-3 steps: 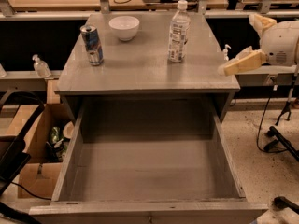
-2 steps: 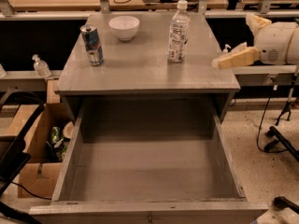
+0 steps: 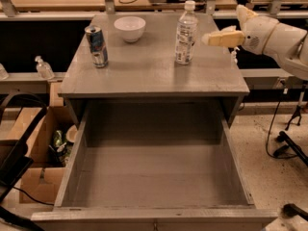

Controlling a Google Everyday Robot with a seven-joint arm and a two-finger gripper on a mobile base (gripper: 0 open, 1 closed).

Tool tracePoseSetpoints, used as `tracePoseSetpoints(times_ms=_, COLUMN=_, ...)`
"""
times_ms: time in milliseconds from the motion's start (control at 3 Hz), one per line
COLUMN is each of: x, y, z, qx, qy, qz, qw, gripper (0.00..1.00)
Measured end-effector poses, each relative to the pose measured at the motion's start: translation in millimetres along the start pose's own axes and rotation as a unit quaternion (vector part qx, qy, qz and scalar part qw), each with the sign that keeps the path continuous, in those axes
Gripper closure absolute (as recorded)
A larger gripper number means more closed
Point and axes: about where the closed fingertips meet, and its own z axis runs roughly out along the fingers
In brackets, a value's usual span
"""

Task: Place blue plastic bottle into top drawer

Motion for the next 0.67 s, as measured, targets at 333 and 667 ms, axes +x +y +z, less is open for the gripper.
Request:
tracePoseSetpoints(times_ms=333, x=-1, y=-8, z=40, qx=-0.024, qy=-0.003, qz=0.012, qw=0.9996, gripper=0.0)
tracePoseSetpoints(times_ms=667, x=9, y=-7, z=68, qx=-0.042, qy=0.025, qz=0.019, qw=0.9986, gripper=0.0)
